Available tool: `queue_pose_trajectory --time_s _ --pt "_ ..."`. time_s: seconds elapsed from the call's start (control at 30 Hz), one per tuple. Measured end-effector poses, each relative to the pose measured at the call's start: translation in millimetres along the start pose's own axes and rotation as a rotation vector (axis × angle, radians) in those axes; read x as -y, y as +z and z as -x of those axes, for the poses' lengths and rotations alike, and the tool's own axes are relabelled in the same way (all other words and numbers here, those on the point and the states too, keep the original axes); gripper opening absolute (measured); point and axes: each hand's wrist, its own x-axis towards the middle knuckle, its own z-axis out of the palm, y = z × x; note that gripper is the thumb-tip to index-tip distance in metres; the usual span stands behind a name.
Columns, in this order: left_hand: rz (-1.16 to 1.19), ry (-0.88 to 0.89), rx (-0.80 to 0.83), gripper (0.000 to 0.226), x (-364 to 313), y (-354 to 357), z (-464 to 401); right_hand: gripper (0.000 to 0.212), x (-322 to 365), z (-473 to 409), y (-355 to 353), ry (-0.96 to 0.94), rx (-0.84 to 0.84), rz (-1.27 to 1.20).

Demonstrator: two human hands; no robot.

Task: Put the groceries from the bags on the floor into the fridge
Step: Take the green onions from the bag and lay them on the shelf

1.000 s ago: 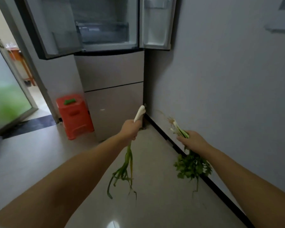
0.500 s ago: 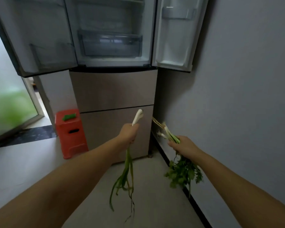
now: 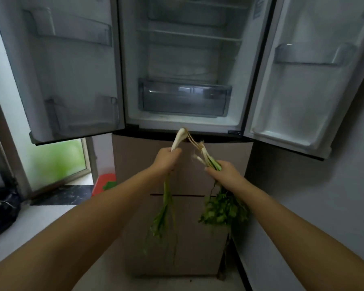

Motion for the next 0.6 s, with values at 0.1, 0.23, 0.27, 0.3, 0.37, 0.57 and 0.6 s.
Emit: queue_pose_trajectory --time_s 0.1,0.23,0.27,0.3,0.37,0.57,0.6 --pt "-0.010 0.044 -0.027 0.025 -32.9 -14.1 -77.9 0.014 20.6 -80.8 -16.5 -0.063 -0.044 0.025" --pt "0.068 0.138 -0.041 0.027 -90.7 -28.2 -176.3 0.021 55.2 -184.5 -49.2 -0.155 -0.138 0.091" --pt "0.086 0.153 -0.046 0.027 -102.3 -28.6 -196.9 0.020 60.9 -206.9 -56.6 -0.165 -0.146 0.088" --pt "0.103 0.163 -0.047 0.027 -111.9 -27.8 -215.8 0.016 66.0 -229.7 -63.6 -0.176 -0.143 0.093" --pt "0.131 0.171 -0.044 0.027 -127.0 -23.4 -250.3 0.009 76.7 -274.8 -77.6 -0.213 -0.141 0.160" --pt "0.259 0.248 -0.142 0.028 -160.7 -19.7 -358.2 0.011 114.9 -416.9 -122.7 -0.384 -0.189 0.386" --pt "0.258 0.261 -0.169 0.028 -165.8 -21.3 -375.5 0.012 120.9 -439.6 -129.8 -0.405 -0.185 0.420"
